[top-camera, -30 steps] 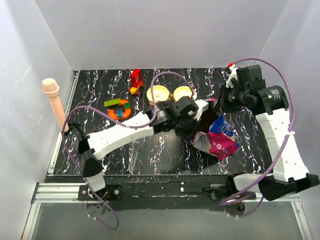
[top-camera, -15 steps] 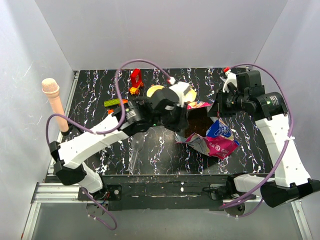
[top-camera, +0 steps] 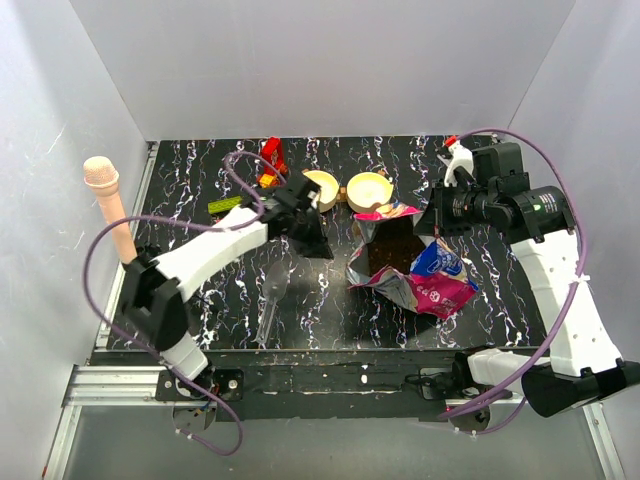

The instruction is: Serve the pet food

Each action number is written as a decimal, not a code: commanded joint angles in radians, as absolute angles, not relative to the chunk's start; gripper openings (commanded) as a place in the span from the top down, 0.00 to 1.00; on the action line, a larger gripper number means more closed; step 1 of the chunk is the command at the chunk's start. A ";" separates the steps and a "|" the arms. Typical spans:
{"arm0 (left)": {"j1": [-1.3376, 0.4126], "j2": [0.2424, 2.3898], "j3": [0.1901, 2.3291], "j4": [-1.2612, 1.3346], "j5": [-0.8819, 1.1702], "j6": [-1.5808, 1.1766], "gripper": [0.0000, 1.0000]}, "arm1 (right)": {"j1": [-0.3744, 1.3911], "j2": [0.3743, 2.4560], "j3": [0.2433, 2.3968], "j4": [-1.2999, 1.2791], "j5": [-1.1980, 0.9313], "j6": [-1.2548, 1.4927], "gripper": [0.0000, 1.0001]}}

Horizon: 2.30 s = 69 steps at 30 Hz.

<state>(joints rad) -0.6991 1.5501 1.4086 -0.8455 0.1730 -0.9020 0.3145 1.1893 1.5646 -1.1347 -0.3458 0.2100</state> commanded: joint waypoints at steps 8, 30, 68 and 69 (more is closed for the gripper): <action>-0.807 1.952 1.416 -0.467 0.419 -1.090 1.00 | 0.328 1.201 1.703 -1.101 -0.356 0.290 0.99; -0.755 2.125 1.668 -0.435 0.335 -1.028 1.00 | 0.322 1.190 1.549 -1.022 -0.224 0.235 0.99; -0.755 1.301 1.224 -1.255 -0.218 -0.794 0.24 | 0.526 0.885 1.157 -0.928 -0.318 0.189 0.99; -0.755 1.318 1.213 -1.268 -0.236 -0.813 0.21 | 0.526 0.884 1.160 -0.922 -0.316 0.193 0.99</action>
